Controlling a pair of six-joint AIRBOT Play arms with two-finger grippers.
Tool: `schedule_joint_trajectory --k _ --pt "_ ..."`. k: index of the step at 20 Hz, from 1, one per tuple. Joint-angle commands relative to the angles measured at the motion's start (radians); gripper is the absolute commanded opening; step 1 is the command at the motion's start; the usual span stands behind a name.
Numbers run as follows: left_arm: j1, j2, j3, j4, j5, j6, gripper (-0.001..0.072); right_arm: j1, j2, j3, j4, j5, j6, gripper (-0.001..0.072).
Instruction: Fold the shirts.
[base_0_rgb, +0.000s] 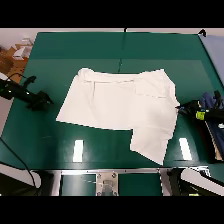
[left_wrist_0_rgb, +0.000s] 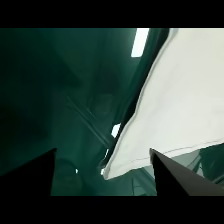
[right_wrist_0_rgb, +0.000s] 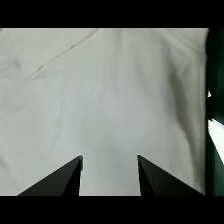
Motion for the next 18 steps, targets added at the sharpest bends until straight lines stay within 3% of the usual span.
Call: schedule_joint_trajectory --k 1,3,4,5,6,7,9,10,11,18 --pt "-0.016 -0.001 -0.135 -0.093 0.08 0.055 0.0641 -0.095 0.016 -0.023 -0.079 0.023 0.047 0.0429" --pt "-0.059 -0.002 -0.176 -0.11 0.08 0.077 0.064 -0.168 0.016 -0.024 -0.169 0.055 0.06 0.0542" --pt "-0.083 -0.002 -0.193 -0.112 0.08 0.09 0.0639 -0.197 0.016 -0.03 -0.211 0.071 0.062 0.0543" --pt "-0.108 -0.002 -0.205 -0.113 0.076 0.098 0.0594 -0.222 0.016 -0.045 -0.237 0.076 0.062 0.0542" --pt "-0.13 -0.002 -0.207 -0.11 0.068 0.115 0.0372 -0.238 0.015 -0.066 -0.239 0.074 0.06 0.0543" --pt "-0.144 -0.002 -0.206 -0.111 0.061 0.132 0.0238 -0.246 0.014 -0.087 -0.238 0.066 0.049 0.0543" --pt "-0.15 -0.002 -0.206 -0.106 0.055 0.132 0.0228 -0.245 0.014 -0.13 -0.224 0.04 0.023 0.0543" --pt "-0.148 -0.002 -0.203 -0.104 0.053 0.131 0.0186 -0.245 0.012 -0.151 -0.188 0.024 0.005 0.0543" --pt "-0.147 -0.001 -0.203 -0.101 0.047 0.134 0.0029 -0.233 0.002 -0.17 -0.136 0.022 -0.026 0.0543" --pt "-0.147 -0.001 -0.203 -0.093 0.046 0.132 0.0024 -0.057 -0.134 -0.22 -0.117 0.021 -0.027 0.0542"
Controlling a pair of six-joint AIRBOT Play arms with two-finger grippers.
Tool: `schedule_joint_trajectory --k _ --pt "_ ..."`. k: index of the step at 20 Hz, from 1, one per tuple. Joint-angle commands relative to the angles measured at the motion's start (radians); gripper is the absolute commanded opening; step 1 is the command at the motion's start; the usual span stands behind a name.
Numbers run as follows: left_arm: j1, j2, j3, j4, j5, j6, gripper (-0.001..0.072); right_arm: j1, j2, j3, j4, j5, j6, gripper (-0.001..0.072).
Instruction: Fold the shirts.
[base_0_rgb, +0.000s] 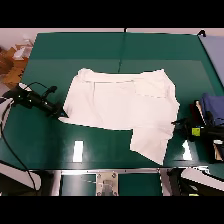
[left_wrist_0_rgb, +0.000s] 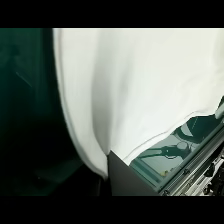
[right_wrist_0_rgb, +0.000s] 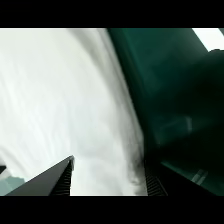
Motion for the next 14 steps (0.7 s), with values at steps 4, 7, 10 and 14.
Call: schedule_joint_trajectory --k 4,7,10,14 --pt "-0.001 0.002 0.038 0.002 -0.029 0.002 0.0023 0.065 -0.044 0.04 0.085 -0.031 -0.045 0.0227" --pt "-0.001 0.003 0.127 -0.035 -0.129 -0.027 0.0023 0.066 -0.002 0.136 0.142 0.011 -0.049 0.0018" --pt "-0.001 0.092 0.245 -0.166 -0.213 -0.053 0.0022 0.067 0.15 0.307 0.244 0.093 -0.046 0.0017" --pt "-0.001 0.377 0.488 -0.217 -0.189 -0.059 0.0023 0.067 0.419 0.681 0.327 0.128 0.027 0.0017"
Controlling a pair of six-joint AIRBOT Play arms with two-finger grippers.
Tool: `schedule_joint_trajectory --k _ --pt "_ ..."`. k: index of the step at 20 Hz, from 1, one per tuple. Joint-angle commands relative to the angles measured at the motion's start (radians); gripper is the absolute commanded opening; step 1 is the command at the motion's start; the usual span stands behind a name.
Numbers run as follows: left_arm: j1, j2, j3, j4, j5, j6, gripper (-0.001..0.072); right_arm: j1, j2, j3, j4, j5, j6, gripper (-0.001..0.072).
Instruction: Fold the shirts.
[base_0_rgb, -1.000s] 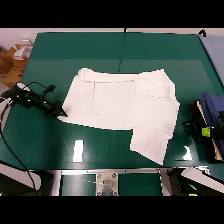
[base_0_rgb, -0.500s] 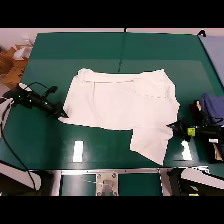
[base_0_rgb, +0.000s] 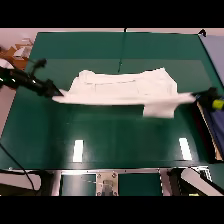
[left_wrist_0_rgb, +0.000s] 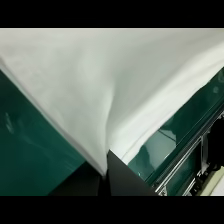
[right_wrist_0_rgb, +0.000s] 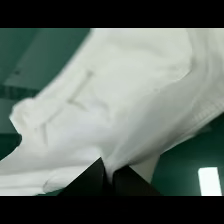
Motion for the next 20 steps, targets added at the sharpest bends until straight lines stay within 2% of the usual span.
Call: schedule_joint_trajectory --k 1,6,9,11,13,15,18,20 --pt "0.001 0.24 0.217 -0.058 0.019 -0.014 0.0023 0.0 0.213 0.319 0.082 0.037 0.055 0.0017" --pt "0.001 0.629 0.473 -0.02 0.255 -0.012 0.0024 -0.005 0.386 0.733 0.064 -0.072 0.118 0.0017" --pt "0.001 0.777 0.511 0.126 0.382 -0.022 0.0024 -0.004 0.412 0.894 0.002 -0.106 0.164 0.0017" --pt "0.001 0.811 0.511 0.252 0.381 -0.072 0.0025 -0.003 0.413 0.921 -0.054 -0.104 0.198 0.0017" --pt "0.001 0.808 0.493 0.34 0.333 -0.109 0.0025 -0.003 0.413 0.872 -0.057 -0.101 0.203 0.0017" --pt "0.001 0.805 0.398 0.344 0.334 -0.118 0.0024 -0.003 0.412 0.744 -0.008 -0.106 0.193 0.0017" --pt "0.001 0.739 0.195 0.287 0.342 -0.117 0.0025 0.01 0.397 0.438 0.154 -0.139 0.053 0.0017" --pt "0.001 0.66 0.05 0.195 0.376 -0.09 0.0025 0.072 0.371 0.236 0.157 -0.201 -0.031 0.0017"
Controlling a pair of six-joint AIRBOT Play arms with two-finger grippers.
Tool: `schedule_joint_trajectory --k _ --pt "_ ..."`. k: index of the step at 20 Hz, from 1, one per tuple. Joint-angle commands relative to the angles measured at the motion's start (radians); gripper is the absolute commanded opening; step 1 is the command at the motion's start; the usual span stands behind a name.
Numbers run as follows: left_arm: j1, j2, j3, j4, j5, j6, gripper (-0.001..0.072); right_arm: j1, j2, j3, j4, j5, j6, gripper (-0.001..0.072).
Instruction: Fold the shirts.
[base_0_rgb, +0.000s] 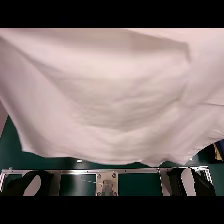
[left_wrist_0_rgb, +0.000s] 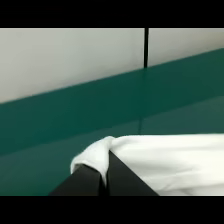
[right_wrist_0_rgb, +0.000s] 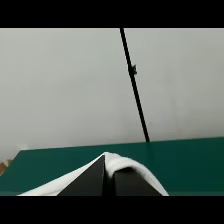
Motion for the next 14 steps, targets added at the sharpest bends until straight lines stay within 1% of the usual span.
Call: schedule_joint_trajectory --k 1,2,4,5,7,9,11,14 --pt "-0.009 -0.12 -0.24 -0.142 0.063 0.055 0.0024 0.092 -0.046 -0.323 0.07 -0.105 -0.158 0.0016" --pt "-0.026 -0.178 -0.302 -0.187 0.104 0.098 0.0024 0.146 -0.089 -0.403 0.07 -0.171 -0.203 0.0017" --pt "-0.09 -0.318 -0.398 -0.203 0.21 0.159 0.0024 0.249 -0.214 -0.504 0.07 -0.302 -0.275 0.0017" --pt "-0.12 -0.394 -0.422 -0.2 0.261 0.171 0.0024 0.292 -0.298 -0.52 0.07 -0.349 -0.303 0.0017" --pt "-0.154 -0.557 -0.426 -0.203 0.38 0.168 0.0024 0.362 -0.51 -0.492 0.071 -0.432 -0.338 0.0016" --pt "-0.161 -0.684 -0.426 -0.228 0.503 0.144 0.0024 0.377 -0.73 -0.397 0.079 -0.434 -0.338 0.0016" --pt "-0.156 -0.761 -0.417 -0.263 0.584 0.145 0.0024 0.375 -0.921 -0.259 0.113 -0.419 -0.336 0.0016" --pt "-0.156 -0.827 -0.344 -0.276 0.626 0.145 0.0024 0.373 -1.086 -0.052 0.134 -0.39 -0.262 0.0016"
